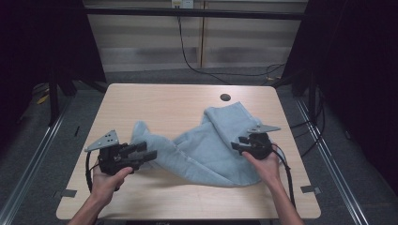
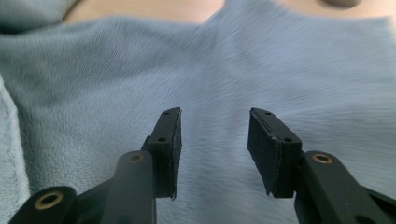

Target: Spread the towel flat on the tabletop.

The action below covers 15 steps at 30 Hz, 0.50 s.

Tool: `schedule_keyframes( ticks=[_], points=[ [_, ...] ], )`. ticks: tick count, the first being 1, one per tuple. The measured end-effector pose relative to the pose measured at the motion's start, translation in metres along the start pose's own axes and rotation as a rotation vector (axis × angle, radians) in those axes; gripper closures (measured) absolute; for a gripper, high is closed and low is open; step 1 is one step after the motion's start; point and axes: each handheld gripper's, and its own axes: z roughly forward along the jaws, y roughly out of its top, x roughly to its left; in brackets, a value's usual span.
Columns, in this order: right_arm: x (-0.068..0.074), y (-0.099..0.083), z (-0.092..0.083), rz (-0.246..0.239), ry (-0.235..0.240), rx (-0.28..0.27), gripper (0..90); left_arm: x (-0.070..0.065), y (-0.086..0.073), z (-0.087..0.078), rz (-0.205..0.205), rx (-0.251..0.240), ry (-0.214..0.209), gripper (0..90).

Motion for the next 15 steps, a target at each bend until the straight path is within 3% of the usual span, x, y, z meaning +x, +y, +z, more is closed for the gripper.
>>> schedule_keyframes(
  ticks=[3, 5, 7, 9, 15],
  points=[
    [0.011, -0.002, 0.015, -0.023, 0.016, 0.033, 54.7, 0.005, -0.011, -0.004, 0.001, 0.021, 0.014, 50.3],
    [0.015, -0.005, 0.025, -0.050, -0.002, 0.075, 54.5, 0.010, -0.018, -0.003, 0.008, 0.060, 0.024, 50.8],
    [0.013, -0.010, 0.031, -0.037, -0.014, 0.104, 54.6, 0.015, -0.024, -0.005, 0.008, 0.075, 0.048, 49.9],
    [0.009, -0.017, 0.036, -0.056, -0.035, 0.120, 53.2, 0.020, -0.026, -0.010, -0.014, 0.058, 0.058, 48.5],
    [-0.005, -0.022, 0.031, -0.013, -0.054, 0.090, 53.0, 0.031, -0.012, -0.036, -0.033, -0.036, 0.092, 49.5]
  ],
)
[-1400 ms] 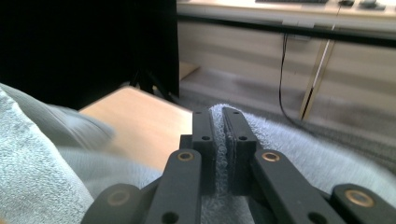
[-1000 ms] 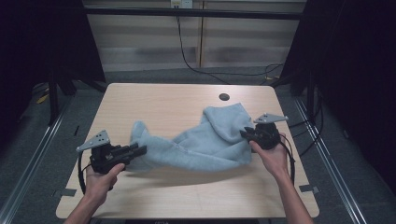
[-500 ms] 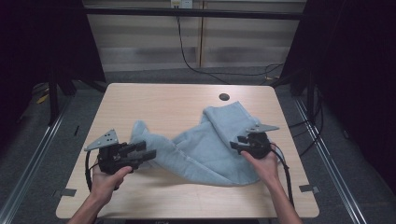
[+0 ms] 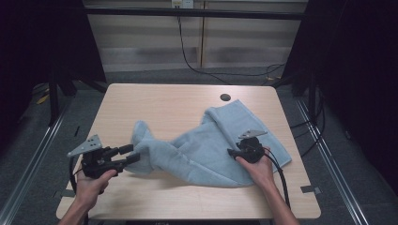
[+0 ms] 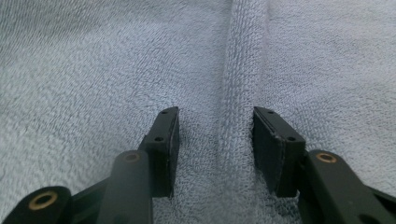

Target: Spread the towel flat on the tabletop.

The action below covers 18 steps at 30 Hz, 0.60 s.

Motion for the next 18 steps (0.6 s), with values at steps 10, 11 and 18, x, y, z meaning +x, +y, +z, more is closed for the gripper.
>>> schedule_keyframes(
  ticks=[10, 11, 18],
  points=[
    [-0.007, 0.017, 0.023, -0.012, 0.001, -0.025, 39.1, 0.048, 0.008, 0.077, -0.038, 0.134, 0.050, 59.6],
    [-0.007, 0.020, 0.026, -0.012, 0.003, -0.026, 37.2, 0.053, 0.005, 0.089, -0.032, 0.170, 0.070, 60.9],
    [-0.009, 0.033, 0.025, 0.035, 0.048, -0.039, 33.0, 0.056, -0.026, 0.131, 0.023, 0.374, 0.062, 63.9]
  ],
)
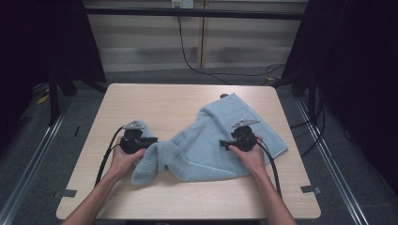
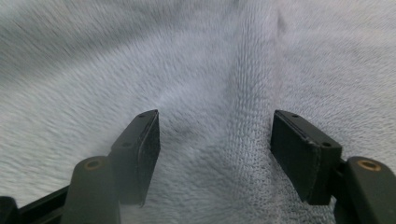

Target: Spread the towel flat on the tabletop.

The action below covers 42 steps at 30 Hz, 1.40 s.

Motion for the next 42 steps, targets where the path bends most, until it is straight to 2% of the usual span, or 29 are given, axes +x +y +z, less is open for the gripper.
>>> schedule_keyframes(
  ticks=[2, 5, 9, 11, 12, 14, 15, 16, 18, 21, 24, 27, 30, 32, 34, 36, 39, 40, 42],
  points=[
    [0.003, 0.001, -0.015, -0.007, 0.019, -0.019, 33.9, -0.001, -0.006, -0.002, 0.007, 0.007, 0.005, 64.2],
    [0.009, -0.006, -0.037, -0.022, 0.017, -0.028, 34.3, -0.004, -0.016, -0.011, 0.023, 0.017, 0.014, 64.3],
    [0.017, -0.034, -0.068, -0.027, 0.005, -0.017, 35.0, -0.012, -0.034, -0.030, 0.029, 0.028, 0.012, 64.4],
    [0.018, -0.050, -0.079, -0.017, -0.013, -0.012, 35.0, -0.021, -0.046, -0.044, 0.025, 0.043, 0.003, 64.3],
    [0.018, -0.057, -0.083, -0.004, -0.024, -0.001, 35.0, -0.025, -0.050, -0.049, 0.031, 0.042, -0.003, 64.2],
    [0.016, -0.069, -0.088, 0.011, -0.045, 0.018, 34.8, -0.033, -0.062, -0.061, 0.017, 0.040, -0.032, 63.1],
    [0.015, -0.075, -0.089, 0.029, -0.056, 0.040, 34.9, -0.036, -0.065, -0.066, 0.027, 0.038, -0.040, 62.2],
    [0.013, -0.080, -0.086, 0.031, -0.057, 0.071, 35.0, -0.039, -0.067, -0.070, 0.029, 0.028, -0.049, 60.3],
    [0.010, -0.084, -0.083, 0.025, -0.072, 0.049, 35.4, -0.041, -0.064, -0.077, 0.028, -0.004, -0.063, 57.8],
    [0.001, -0.074, -0.072, 0.013, -0.100, 0.051, 34.3, -0.040, -0.056, -0.076, 0.020, -0.045, -0.069, 57.6],
    [-0.014, -0.058, -0.053, 0.023, -0.106, 0.032, 33.6, -0.039, -0.047, -0.069, 0.027, -0.039, -0.065, 57.6],
    [-0.023, -0.042, -0.034, 0.038, -0.101, 0.005, 33.3, -0.041, -0.040, -0.063, 0.042, -0.037, -0.060, 57.6],
    [-0.028, -0.023, -0.013, 0.033, -0.102, 0.013, 32.5, -0.040, -0.032, -0.054, 0.045, -0.028, -0.062, 58.2],
    [-0.028, -0.009, -0.001, 0.034, -0.091, 0.033, 31.7, -0.042, -0.026, -0.048, 0.045, -0.026, -0.078, 58.4],
    [-0.027, 0.001, 0.006, 0.039, -0.063, 0.041, 32.1, -0.046, -0.023, -0.041, 0.067, 0.000, -0.086, 58.3],
    [-0.019, 0.005, 0.004, 0.039, -0.043, 0.010, 32.2, -0.047, -0.023, -0.037, 0.077, 0.013, -0.085, 58.1],
    [0.007, 0.004, -0.008, -0.014, 0.029, -0.018, 33.8, -0.044, -0.028, -0.032, 0.096, 0.043, -0.067, 64.2],
    [0.017, 0.001, -0.013, -0.037, 0.057, -0.019, 34.2, -0.043, -0.030, -0.031, 0.089, 0.055, -0.056, 67.4],
    [0.036, -0.007, -0.021, -0.070, 0.119, -0.006, 35.8, -0.040, -0.035, -0.027, 0.080, 0.088, -0.062, 73.1]
  ],
)
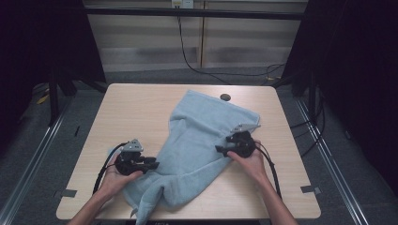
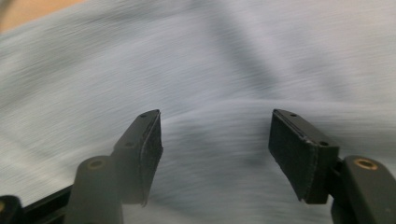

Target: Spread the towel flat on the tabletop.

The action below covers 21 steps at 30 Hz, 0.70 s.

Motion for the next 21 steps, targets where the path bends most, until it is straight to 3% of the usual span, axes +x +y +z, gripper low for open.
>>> schedule_keyframes(
  ticks=[2, 6, 7, 9, 13, 16, 18, 21],
  points=[
    [0.016, -0.009, -0.005, -0.018, 0.037, 0.011, 36.8, 0.001, -0.002, 0.001, -0.004, -0.003, -0.005, 75.8],
    [0.041, -0.025, -0.013, -0.059, 0.086, 0.047, 37.1, -0.003, -0.001, 0.002, 0.013, 0.001, 0.025, 80.4],
    [0.045, -0.030, -0.013, -0.072, 0.072, 0.064, 36.9, -0.003, -0.001, 0.001, 0.015, 0.006, 0.032, 81.6],
    [0.047, -0.036, -0.011, -0.096, 0.055, 0.080, 39.8, -0.004, -0.001, 0.001, 0.011, 0.003, 0.036, 83.4],
    [0.048, -0.037, -0.014, -0.139, 0.060, 0.064, 69.8, -0.002, -0.002, 0.000, -0.004, -0.009, 0.036, 86.1],
    [0.049, -0.038, -0.017, -0.160, 0.043, 0.065, 86.4, -0.001, -0.003, -0.003, -0.005, -0.006, 0.046, 87.1],
    [0.046, -0.038, -0.024, -0.137, 0.044, 0.051, 90.0, 0.001, -0.004, -0.005, -0.025, -0.016, 0.046, 87.2],
    [0.038, -0.042, -0.031, -0.120, -0.006, 0.072, 90.0, 0.004, -0.006, -0.009, -0.038, -0.019, 0.053, 87.3]
  ],
)
